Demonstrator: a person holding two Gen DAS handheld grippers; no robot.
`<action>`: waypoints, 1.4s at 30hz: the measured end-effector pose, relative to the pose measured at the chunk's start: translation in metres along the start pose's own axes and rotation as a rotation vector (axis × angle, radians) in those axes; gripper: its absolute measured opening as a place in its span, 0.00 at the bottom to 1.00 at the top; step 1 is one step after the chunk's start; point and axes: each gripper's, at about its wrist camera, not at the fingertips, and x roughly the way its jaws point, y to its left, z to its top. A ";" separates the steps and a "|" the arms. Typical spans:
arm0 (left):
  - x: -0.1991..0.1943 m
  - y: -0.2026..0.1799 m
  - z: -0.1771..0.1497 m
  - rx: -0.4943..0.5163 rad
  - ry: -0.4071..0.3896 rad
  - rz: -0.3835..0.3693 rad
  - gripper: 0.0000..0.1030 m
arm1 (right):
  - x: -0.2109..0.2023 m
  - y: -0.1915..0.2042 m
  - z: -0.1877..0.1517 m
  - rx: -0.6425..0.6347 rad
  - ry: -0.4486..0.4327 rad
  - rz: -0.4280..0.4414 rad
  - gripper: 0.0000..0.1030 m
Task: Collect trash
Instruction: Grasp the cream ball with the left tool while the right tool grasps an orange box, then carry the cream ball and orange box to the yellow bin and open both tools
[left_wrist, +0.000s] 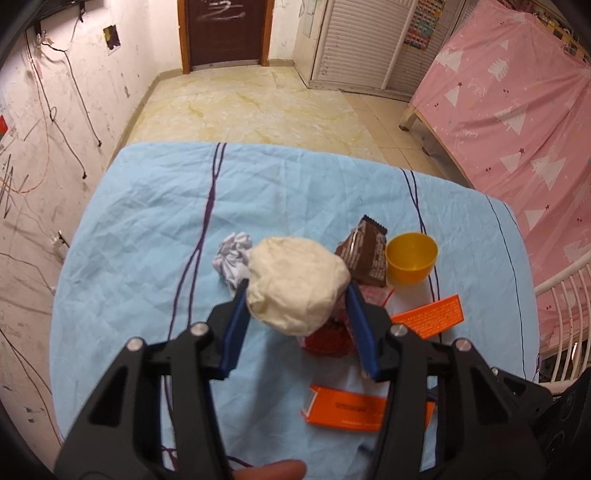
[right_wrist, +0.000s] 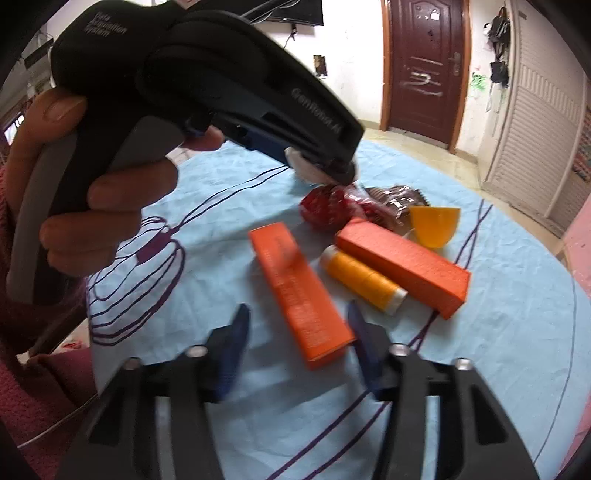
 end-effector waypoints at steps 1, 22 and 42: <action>0.000 0.000 0.000 -0.002 0.000 0.002 0.47 | 0.001 -0.003 0.001 0.000 -0.005 -0.013 0.30; -0.037 0.000 0.001 -0.016 -0.062 -0.010 0.47 | -0.038 -0.007 0.006 0.027 -0.128 -0.021 0.16; -0.072 -0.094 -0.007 0.159 -0.131 -0.062 0.47 | -0.161 -0.097 -0.034 0.280 -0.373 -0.243 0.16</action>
